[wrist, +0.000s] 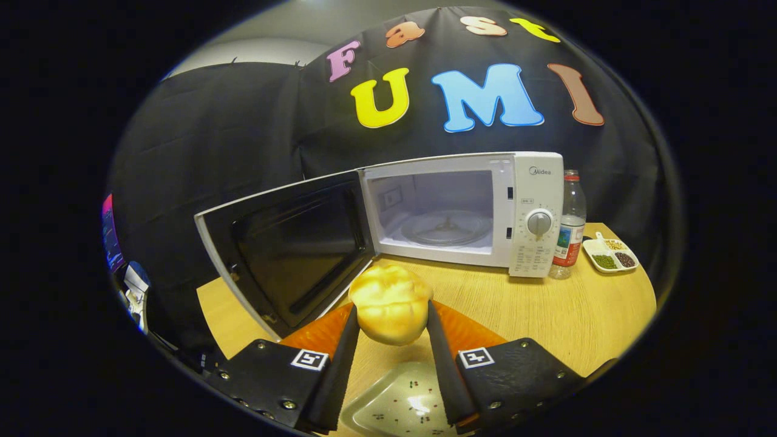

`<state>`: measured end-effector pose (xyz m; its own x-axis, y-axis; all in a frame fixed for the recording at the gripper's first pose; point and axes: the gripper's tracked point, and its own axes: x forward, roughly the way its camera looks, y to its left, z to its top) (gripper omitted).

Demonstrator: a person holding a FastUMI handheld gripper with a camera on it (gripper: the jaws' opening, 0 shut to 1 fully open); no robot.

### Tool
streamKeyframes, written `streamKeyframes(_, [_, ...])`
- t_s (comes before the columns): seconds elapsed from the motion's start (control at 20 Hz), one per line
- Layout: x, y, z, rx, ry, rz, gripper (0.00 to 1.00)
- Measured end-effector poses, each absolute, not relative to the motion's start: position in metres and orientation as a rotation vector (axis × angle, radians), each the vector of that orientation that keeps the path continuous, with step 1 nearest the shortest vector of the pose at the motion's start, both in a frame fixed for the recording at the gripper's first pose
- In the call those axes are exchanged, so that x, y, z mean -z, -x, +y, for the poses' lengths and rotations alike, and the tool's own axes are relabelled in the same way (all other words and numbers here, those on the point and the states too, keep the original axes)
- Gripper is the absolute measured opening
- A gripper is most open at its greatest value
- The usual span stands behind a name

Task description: Open the microwave, put the food inside, and close the microwave door.

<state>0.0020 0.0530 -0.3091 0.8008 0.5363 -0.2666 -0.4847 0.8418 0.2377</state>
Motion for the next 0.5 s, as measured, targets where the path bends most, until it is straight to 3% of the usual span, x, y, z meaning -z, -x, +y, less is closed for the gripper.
streamKeyframes(0.5, [0.277,-0.102,0.107,-0.396,-0.43,0.325,0.63])
